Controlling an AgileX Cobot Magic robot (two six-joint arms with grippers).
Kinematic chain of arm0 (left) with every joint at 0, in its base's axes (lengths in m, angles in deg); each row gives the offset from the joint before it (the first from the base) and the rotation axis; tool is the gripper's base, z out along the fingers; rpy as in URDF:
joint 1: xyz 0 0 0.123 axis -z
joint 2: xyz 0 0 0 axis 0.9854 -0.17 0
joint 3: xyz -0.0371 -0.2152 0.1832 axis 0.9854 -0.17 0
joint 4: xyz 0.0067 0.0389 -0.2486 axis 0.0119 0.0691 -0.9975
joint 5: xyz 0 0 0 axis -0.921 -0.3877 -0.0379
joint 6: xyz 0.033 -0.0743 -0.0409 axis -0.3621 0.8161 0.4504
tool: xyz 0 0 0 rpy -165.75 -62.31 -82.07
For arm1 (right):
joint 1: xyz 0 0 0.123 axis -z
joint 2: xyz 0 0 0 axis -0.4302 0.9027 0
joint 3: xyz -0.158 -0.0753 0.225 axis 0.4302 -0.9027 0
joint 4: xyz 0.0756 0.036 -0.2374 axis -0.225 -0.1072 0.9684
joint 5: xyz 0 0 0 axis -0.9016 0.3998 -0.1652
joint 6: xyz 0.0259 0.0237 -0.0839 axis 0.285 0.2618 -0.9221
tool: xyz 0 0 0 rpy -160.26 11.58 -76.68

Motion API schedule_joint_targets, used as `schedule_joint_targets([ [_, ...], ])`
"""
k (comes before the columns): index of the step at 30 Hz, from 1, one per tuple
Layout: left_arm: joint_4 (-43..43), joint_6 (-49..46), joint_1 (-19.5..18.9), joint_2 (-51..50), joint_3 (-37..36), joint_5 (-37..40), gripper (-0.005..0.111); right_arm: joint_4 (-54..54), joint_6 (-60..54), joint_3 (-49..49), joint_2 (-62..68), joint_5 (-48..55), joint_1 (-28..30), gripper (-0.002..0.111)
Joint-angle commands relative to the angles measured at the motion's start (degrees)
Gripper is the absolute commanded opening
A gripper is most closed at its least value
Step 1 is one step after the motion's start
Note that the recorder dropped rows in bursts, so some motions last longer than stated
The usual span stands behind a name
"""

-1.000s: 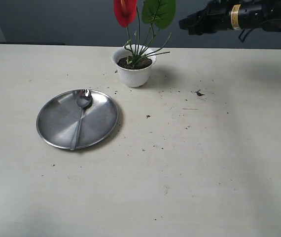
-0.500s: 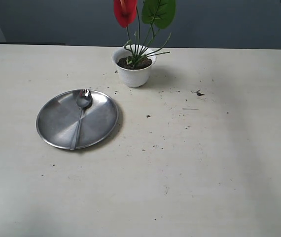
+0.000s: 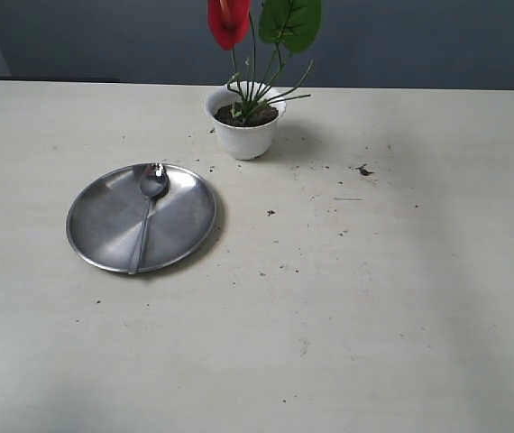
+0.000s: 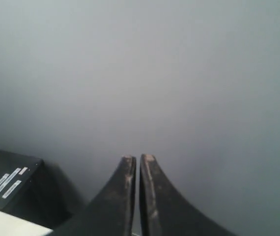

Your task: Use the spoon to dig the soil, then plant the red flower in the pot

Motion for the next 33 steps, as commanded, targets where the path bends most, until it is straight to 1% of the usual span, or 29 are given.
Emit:
schedule_joint_targets([
  [1, 0.0, 0.1, 0.0, 0.3, -0.3, -0.3, 0.000, -0.2, 0.8, -3.1, -4.3, 5.3, 0.1, 0.004],
  [5, 0.0, 0.1, 0.0, 0.3, -0.3, -0.3, 0.000, -0.2, 1.0, -9.7, -10.1, 12.6, 0.1, 0.004],
  [14, 0.0, 0.1, 0.0, 0.3, -0.3, -0.3, 0.000, -0.2, 1.1, -24.7, -23.9, 16.6, 0.1, 0.004],
  [19, 0.0, 0.1, 0.0, 0.3, -0.3, -0.5, 0.000, -0.2, 4.0, -33.7, -32.7, 21.0, 0.1, 0.004],
  [27, 0.0, 0.1, 0.0, 0.3, -0.3, -0.5, 0.000, -0.2, 4.2, -46.0, -44.9, 21.5, 0.1, 0.004],
  [28, 0.0, 0.1, 0.0, 0.3, -0.3, -0.5, 0.000, -0.2, 5.1, -48.9, -48.1, 22.5, 0.1, 0.004],
  [33, 0.0, 0.1, 0.0, 0.3, -0.3, -0.5, 0.000, -0.2, 5.1, -56.8, -56.9, 23.4, 0.1, 0.004],
])
